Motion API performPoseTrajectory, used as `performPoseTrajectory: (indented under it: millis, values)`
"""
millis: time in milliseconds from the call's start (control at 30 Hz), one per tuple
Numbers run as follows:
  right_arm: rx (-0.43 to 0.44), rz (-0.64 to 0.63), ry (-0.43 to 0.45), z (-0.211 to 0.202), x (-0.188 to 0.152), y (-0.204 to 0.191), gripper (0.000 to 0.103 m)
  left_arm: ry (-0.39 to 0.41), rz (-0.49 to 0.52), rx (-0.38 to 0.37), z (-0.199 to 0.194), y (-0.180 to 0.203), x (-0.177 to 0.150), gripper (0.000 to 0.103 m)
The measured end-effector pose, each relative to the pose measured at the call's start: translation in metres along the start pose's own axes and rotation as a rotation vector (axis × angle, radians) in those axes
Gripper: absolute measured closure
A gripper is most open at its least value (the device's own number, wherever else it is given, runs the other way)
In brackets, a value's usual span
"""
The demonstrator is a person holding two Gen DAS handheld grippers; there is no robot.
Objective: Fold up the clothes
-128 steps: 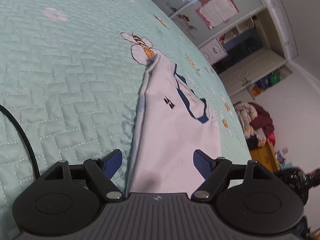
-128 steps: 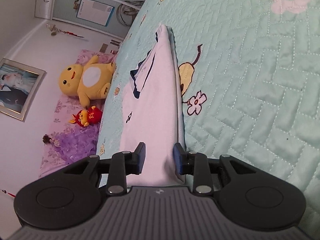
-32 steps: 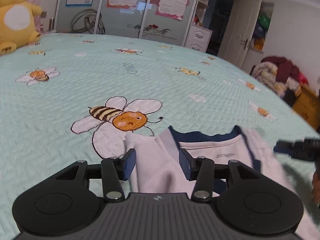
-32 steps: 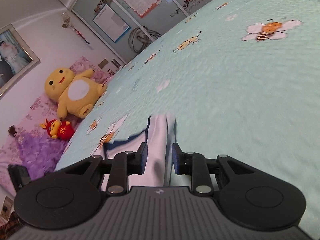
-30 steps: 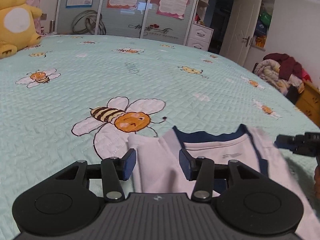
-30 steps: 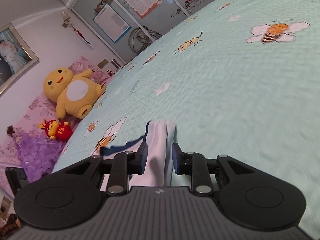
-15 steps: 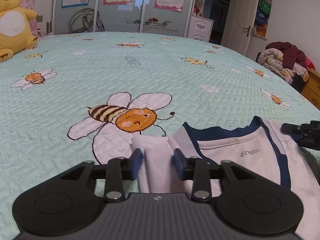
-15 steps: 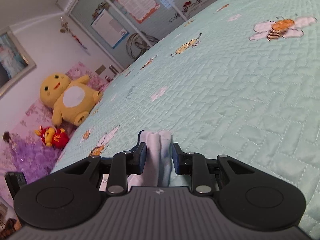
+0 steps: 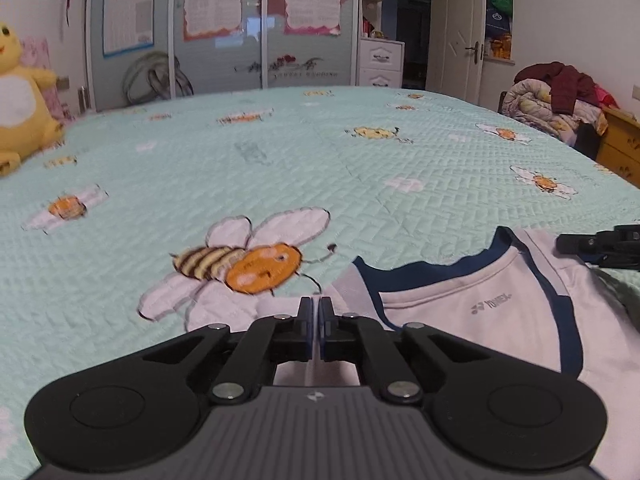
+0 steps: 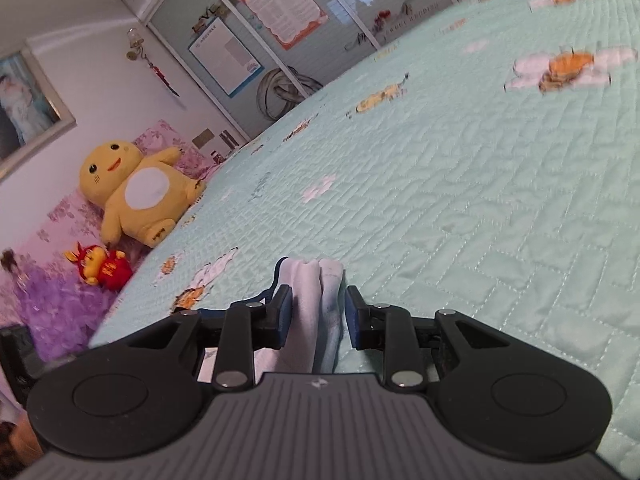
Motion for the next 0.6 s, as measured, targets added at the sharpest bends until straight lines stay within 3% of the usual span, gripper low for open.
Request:
performPoseTrajectory:
  millis: [167,333,600]
  values:
    - [0.018,-0.266,0.049,-0.013,-0.01,-0.045,0.07,-0.008,-0.054,0.028,0.003,-0.014,-0.002,0.102]
    - [0.034,-0.425,0.045,-0.02,-0.022,-0.069,0.061,-0.002,-0.045,0.04,0.006,-0.012,-0.002,0.102]
    - [0.008,-0.237,0.042,-0.024,-0.006,-0.031,0.057,-0.025,-0.02,0.069,0.012,-0.014,0.003,0.101]
Point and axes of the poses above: each gripper's, at about its wrist camera, not at the fingertips, and z roughly the way its jaws point, y to its right, x to its top, the point moved 4 cm from there along z, roughly the way its jaws point, and after that the axes turned 10 degrees about -x, right-handed, at the moved point
